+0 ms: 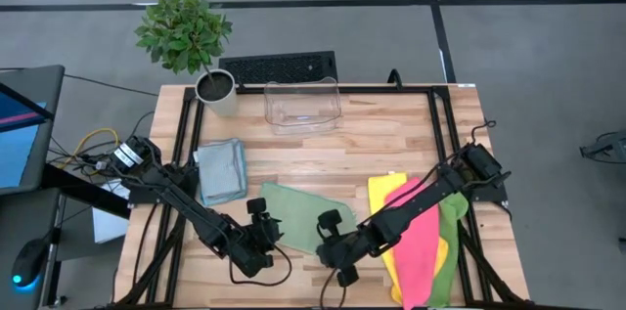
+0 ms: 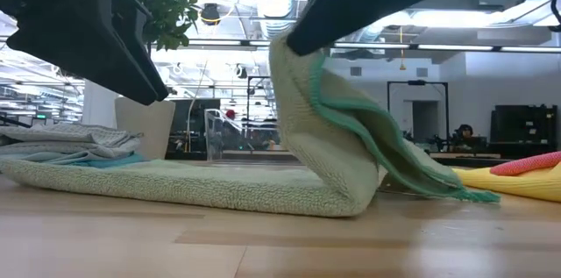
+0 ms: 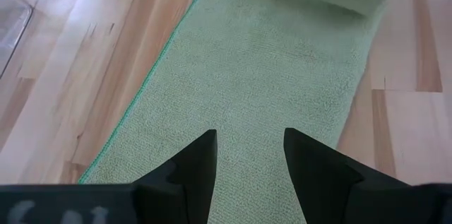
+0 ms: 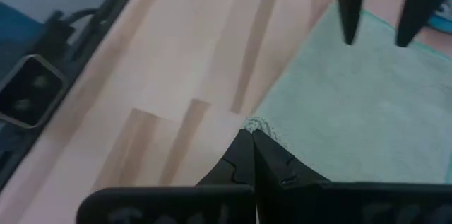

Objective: Fold microfiber towels
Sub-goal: Fold the light green microfiber cloth

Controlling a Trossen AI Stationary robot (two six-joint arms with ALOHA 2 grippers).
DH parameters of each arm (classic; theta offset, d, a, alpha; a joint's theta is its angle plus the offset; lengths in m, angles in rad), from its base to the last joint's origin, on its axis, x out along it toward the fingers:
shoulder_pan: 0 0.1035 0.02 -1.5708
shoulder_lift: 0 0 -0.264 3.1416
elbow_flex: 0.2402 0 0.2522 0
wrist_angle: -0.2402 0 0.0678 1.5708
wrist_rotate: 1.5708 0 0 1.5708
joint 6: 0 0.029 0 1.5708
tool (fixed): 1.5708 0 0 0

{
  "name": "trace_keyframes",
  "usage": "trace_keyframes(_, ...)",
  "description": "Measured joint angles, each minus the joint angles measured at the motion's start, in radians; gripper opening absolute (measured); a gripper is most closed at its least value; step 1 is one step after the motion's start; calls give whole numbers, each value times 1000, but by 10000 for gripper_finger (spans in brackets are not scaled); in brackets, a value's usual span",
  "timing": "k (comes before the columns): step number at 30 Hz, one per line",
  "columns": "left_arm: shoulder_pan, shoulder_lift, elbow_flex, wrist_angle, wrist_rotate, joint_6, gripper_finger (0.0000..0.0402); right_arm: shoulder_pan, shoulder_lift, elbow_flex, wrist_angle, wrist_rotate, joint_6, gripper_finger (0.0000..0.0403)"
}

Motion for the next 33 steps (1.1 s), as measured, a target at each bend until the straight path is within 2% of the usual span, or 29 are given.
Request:
trace_keyframes(6,0,0,0,3,-1,-8,159,-20,16,-17,49,-78,-2,10)
trace_keyframes(16,0,0,0,9,-12,6,159,-31,17,-18,62,-85,-19,11)
trace_keyframes(22,0,0,0,9,-16,0,159,-52,73,-12,99,-122,-34,11)
trace_keyframes(33,3,0,0,8,-22,0,159,-61,98,-16,105,-126,-55,31)
